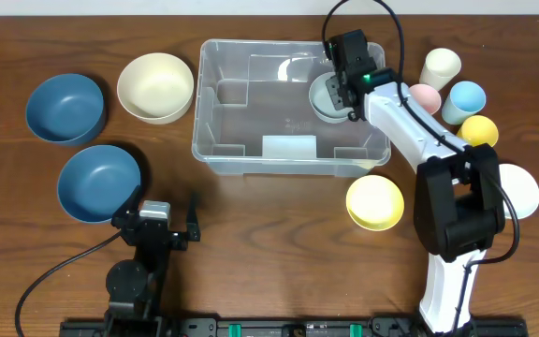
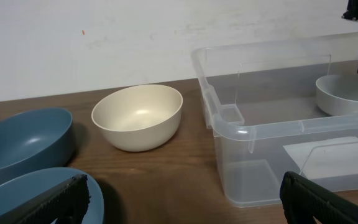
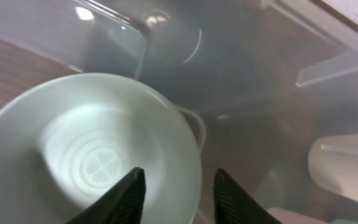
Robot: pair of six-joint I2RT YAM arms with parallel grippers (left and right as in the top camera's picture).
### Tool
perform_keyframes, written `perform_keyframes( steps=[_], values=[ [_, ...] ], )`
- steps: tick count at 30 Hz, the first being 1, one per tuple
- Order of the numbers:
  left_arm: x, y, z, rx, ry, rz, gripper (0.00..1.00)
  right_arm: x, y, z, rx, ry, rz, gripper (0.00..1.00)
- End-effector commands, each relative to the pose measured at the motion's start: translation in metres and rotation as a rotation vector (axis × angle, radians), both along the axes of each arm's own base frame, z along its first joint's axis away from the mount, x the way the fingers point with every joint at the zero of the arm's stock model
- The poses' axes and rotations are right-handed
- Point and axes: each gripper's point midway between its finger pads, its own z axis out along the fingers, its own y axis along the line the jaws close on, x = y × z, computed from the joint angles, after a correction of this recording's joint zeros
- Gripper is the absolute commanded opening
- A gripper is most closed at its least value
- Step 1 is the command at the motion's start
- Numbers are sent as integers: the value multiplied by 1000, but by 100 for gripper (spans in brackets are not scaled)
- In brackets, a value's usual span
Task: Pack container
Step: 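Carry the light-blue bowl into the container and release it, then move the right gripper back to the white bowl and grasp its rim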
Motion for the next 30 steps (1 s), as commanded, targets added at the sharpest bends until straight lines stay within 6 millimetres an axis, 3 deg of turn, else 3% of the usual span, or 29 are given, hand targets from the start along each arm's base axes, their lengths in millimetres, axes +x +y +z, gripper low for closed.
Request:
perform_keyframes(
  steps=[1,7,12,16,21,26,30],
  values=[
    [-1,3,-16,16,47,15,98,6,24,27,25,-34,58,43],
    [-1,3,-16,16,47,15,98,-20,62,105,144,-6,93,66],
    [-1,3,-16,16,47,15,98,-62,50,164,258,43,-53,75],
    [-1,3,-16,16,47,16,98,-94,9,190,314,73,-211,73],
    [-1,3,-16,16,47,15,98,-125,-52,205,360,121,-401,72],
    [-1,3,-16,16,47,15,98,-157,-121,205,364,174,-627,72],
    [-1,3,-16,16,47,15,98,-181,-173,193,369,206,-789,72]
  ],
)
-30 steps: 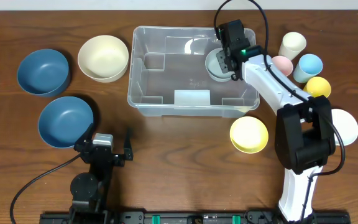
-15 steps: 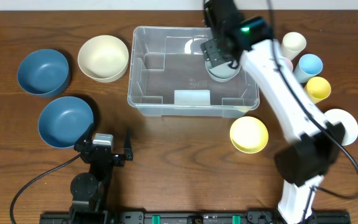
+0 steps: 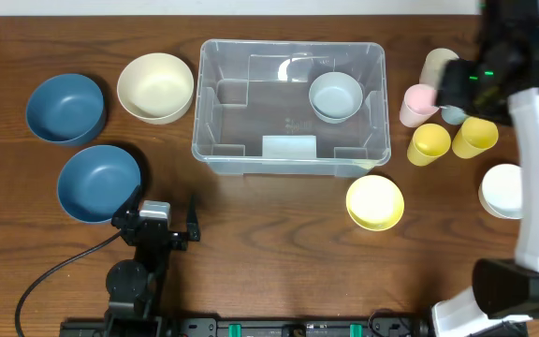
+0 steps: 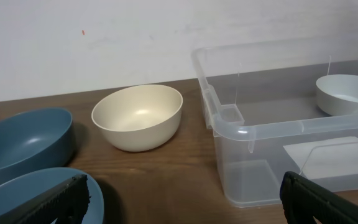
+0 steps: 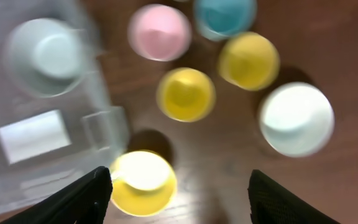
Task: Pack container
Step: 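Move the right gripper back to the white bowl and grasp its rim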
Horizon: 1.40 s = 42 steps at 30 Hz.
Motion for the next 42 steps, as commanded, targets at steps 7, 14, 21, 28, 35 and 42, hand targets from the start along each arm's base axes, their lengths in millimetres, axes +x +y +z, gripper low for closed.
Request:
perform_keyframes(
  steps=[7,14,21,28,35,42],
  values=[
    [-1,3,-16,15,47,15,98,-58,-94,-50,62,65,-360,70],
    [-1,3,-16,15,47,15,98,-93,-131,-123,211,102,-546,68],
    [-1,3,-16,15,47,15,98,-126,-148,-188,242,148,-667,67],
    [-1,3,-16,15,47,15,98,-133,-160,-220,275,86,-741,63],
    [-1,3,-16,15,47,15,98,-117,-175,-236,236,-36,-755,61],
    [-1,3,-16,15,47,15,98,-113,-182,-254,219,-61,-789,43]
  ],
)
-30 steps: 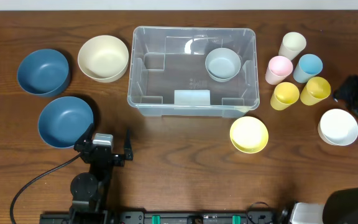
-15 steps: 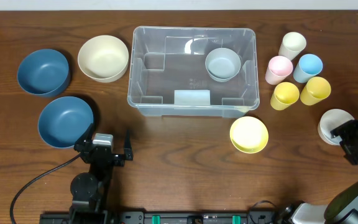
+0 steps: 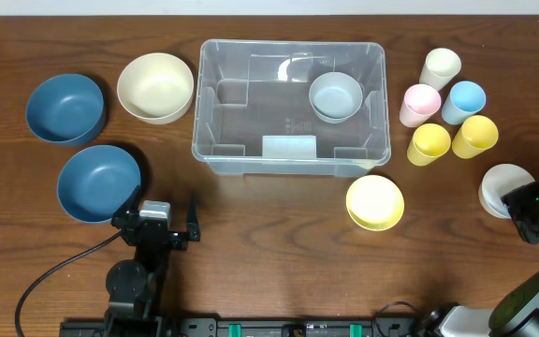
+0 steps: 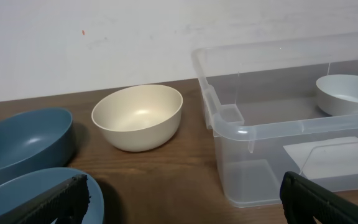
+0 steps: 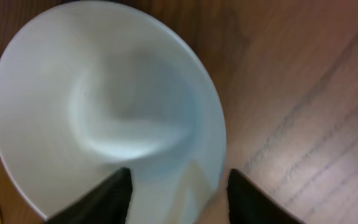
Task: Pack container
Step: 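Move the right gripper back to the white bowl and grasp its rim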
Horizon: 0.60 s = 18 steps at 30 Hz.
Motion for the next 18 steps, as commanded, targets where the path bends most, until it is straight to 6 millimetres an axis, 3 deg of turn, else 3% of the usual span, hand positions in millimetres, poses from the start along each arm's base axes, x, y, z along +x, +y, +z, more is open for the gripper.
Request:
perform_keyframes(
  steps=[1,6,10,18],
  values=[
    [-1,3,-16,16,46,15,98,-7,1,-14,21,31,-38,38],
    [-1,3,-16,16,46,15,98,-11,4,-30,56,72,-37,14],
    [-1,3,-16,16,46,15,98,-14,7,-37,77,96,-37,2],
    [-1,3,-16,16,46,15,98,-15,15,-36,114,91,-29,1]
  ],
)
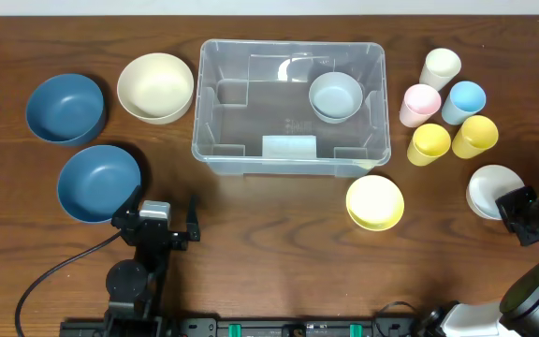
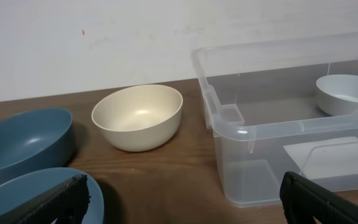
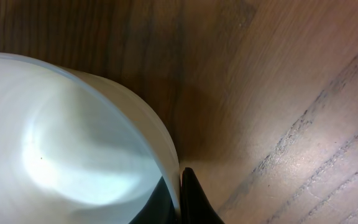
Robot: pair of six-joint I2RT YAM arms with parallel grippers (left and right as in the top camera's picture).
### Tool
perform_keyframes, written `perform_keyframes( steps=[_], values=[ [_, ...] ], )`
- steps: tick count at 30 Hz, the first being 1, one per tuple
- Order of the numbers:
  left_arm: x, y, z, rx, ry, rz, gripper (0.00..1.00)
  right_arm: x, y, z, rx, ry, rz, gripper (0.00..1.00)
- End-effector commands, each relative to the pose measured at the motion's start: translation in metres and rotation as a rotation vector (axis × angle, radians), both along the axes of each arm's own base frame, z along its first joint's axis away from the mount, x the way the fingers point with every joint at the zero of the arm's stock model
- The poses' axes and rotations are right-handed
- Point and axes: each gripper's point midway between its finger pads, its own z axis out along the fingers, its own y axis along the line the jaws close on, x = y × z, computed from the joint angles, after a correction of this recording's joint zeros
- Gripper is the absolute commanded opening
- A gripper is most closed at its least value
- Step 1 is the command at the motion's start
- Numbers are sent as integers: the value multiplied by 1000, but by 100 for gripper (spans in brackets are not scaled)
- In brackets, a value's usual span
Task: Pack container
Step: 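Move the right gripper back to the white bowl and grasp its rim, then lift the white bowl and stack it onto the light-blue bowl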
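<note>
The clear plastic container stands at mid-table with a pale blue-grey bowl in its back right corner. My right gripper is at the table's right edge, shut on the rim of the white bowl; in the right wrist view the rim of the white bowl sits pinched between the two fingers of my right gripper. My left gripper rests open near the front left, nothing between its fingers. A yellow bowl lies in front of the container.
Several cups stand right of the container: cream, pink, light blue, and two yellow. A cream bowl and two dark blue bowls sit at the left.
My right gripper has shut on the white bowl's rim. The bowl now sits slightly further left and tilted. The left arm is unchanged.
My right gripper was inside the container over the pale blue-grey bowl. Then it was high over the cups, with the bowl left in the container. Then it stood open at the white bowl's rim, and now it is shut on that rim.
</note>
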Motion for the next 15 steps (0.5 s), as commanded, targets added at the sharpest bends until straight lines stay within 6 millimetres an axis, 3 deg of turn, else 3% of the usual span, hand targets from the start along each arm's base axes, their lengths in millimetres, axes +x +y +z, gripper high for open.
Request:
perform_keyframes(
  steps=[1,5,8,15],
  values=[
    [-1,3,-16,16,47,15,98,-8,11,-7,53,22,-1,1],
    [-1,3,-16,16,47,15,98,1,23,17,69,-56,49,1],
    [-1,3,-16,16,47,15,98,11,39,51,49,-153,133,1],
    [-1,3,-16,16,47,15,98,29,102,163,-128,-427,460,1]
  ],
)
